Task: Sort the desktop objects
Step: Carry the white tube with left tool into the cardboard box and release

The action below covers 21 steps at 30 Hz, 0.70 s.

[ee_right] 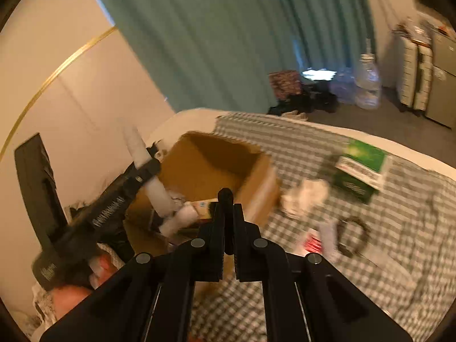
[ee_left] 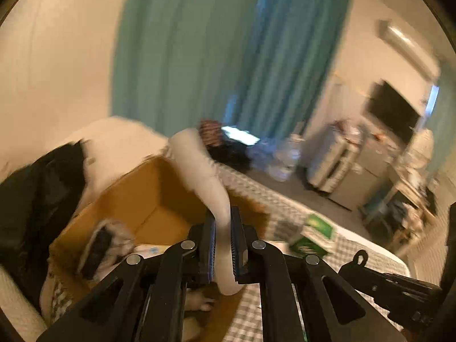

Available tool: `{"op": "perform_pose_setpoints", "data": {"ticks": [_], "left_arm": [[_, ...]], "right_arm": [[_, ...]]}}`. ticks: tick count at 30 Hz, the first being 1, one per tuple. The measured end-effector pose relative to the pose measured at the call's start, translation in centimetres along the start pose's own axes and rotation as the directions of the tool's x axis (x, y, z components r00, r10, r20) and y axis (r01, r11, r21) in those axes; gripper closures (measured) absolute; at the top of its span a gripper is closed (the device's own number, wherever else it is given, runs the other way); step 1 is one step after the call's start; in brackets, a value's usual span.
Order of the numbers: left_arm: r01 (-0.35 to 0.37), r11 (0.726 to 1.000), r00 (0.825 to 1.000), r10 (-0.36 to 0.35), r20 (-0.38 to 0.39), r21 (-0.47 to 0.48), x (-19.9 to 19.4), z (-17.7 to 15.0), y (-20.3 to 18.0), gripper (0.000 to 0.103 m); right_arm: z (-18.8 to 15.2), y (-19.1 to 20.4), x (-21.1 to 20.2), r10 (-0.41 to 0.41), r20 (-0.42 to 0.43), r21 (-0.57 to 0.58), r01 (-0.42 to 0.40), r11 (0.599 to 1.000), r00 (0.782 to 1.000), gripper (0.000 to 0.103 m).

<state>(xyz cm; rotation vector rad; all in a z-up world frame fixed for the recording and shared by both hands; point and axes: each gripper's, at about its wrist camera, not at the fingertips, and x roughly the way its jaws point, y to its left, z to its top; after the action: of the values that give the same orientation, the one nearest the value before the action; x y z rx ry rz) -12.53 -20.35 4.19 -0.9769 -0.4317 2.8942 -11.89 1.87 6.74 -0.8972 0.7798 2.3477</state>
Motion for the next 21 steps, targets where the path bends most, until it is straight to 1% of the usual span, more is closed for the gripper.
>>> {"op": "perform_pose_setpoints", "data": {"ticks": [1, 3, 5, 6, 8, 10, 12, 13, 14, 15, 16, 17, 18, 19, 21], "left_arm": [[-0.041, 0.999, 0.999, 0.041, -0.007, 0.023, 1.0, 0.0, 0.4, 0.094], [-0.078, 0.996, 0.996, 0.079, -0.036, 0.036, 2.6, -0.4, 1.3, 0.094], [-0.079, 0.997, 0.995, 0.077, -0.068, -0.015, 3.7, -1.0, 2.9, 0.094], [-0.100, 0.994, 0.992, 0.097, -0.083, -0.038, 4.4, -1.1, 3.7, 0.094], [-0.138, 0.989, 0.987, 0.133, -0.088, -0.045, 5.1, -1.3, 4.4, 0.094], [-0.144, 0.988, 0.985, 0.139, -0.099, -0.049, 5.7, -1.5, 4.9, 0.094], [-0.152, 0.987, 0.983, 0.145, -0.112, -0.055, 6.1, -1.7, 5.3, 0.091], [-0.173, 0.983, 0.980, 0.164, -0.115, -0.065, 6.1, -1.8, 5.5, 0.086], [-0.195, 0.978, 0.975, 0.186, -0.118, -0.075, 6.0, -1.9, 5.7, 0.079], [-0.211, 0.974, 0.972, 0.201, -0.120, -0.082, 6.0, -2.0, 5.8, 0.072], [-0.229, 0.970, 0.968, 0.219, -0.121, -0.081, 6.1, -2.1, 5.9, 0.051], [-0.253, 0.965, 0.963, 0.243, -0.118, -0.074, 6.0, -2.2, 5.9, 0.030], [-0.282, 0.957, 0.955, 0.275, -0.108, -0.065, 5.8, -2.2, 5.8, 0.024], [-0.309, 0.949, 0.948, 0.304, -0.089, -0.054, 5.4, -2.2, 5.6, 0.021], [-0.319, 0.946, 0.947, 0.316, -0.065, -0.053, 4.9, -2.0, 5.6, 0.017]], "right_arm": [[0.3, 0.8, 1.7, 0.007, -0.013, -0.009, -0.007, 1.000, 1.000, 0.098], [0.7, 1.7, 4.1, 0.011, -0.035, -0.018, -0.011, 1.000, 0.999, 0.099], [0.8, 2.4, 6.5, 0.020, -0.064, -0.023, -0.021, 1.000, 0.998, 0.099], [0.9, 2.7, 7.3, 0.019, -0.073, -0.027, -0.021, 0.999, 0.997, 0.099], [1.0, 3.1, 8.7, 0.007, -0.087, -0.039, -0.011, 0.999, 0.996, 0.099], [1.1, 3.3, 9.7, 0.004, -0.095, -0.045, -0.009, 0.999, 0.995, 0.098], [1.2, 3.3, 10.2, 0.009, -0.097, -0.041, -0.013, 0.999, 0.995, 0.097], [1.3, 3.1, 10.5, 0.012, -0.101, -0.035, -0.015, 0.999, 0.995, 0.097], [1.5, 2.9, 10.6, 0.017, -0.102, -0.030, -0.020, 0.999, 0.995, 0.093], [1.6, 2.7, 10.5, 0.012, -0.096, -0.025, -0.014, 1.000, 0.995, 0.077], [1.7, 2.6, 10.2, -0.001, -0.082, -0.021, -0.001, 1.000, 0.997, 0.067], [1.8, 2.6, 9.8, -0.006, -0.064, -0.020, 0.005, 1.000, 0.998, 0.051], [2.0, 2.6, 9.4, -0.010, -0.045, -0.017, 0.009, 1.000, 0.999, 0.044], [2.1, 2.6, 8.9, -0.005, -0.026, -0.020, 0.004, 1.000, 1.000, 0.044], [2.3, 2.6, 8.1, -0.020, -0.007, -0.028, 0.019, 0.999, 1.000, 0.044]]}}
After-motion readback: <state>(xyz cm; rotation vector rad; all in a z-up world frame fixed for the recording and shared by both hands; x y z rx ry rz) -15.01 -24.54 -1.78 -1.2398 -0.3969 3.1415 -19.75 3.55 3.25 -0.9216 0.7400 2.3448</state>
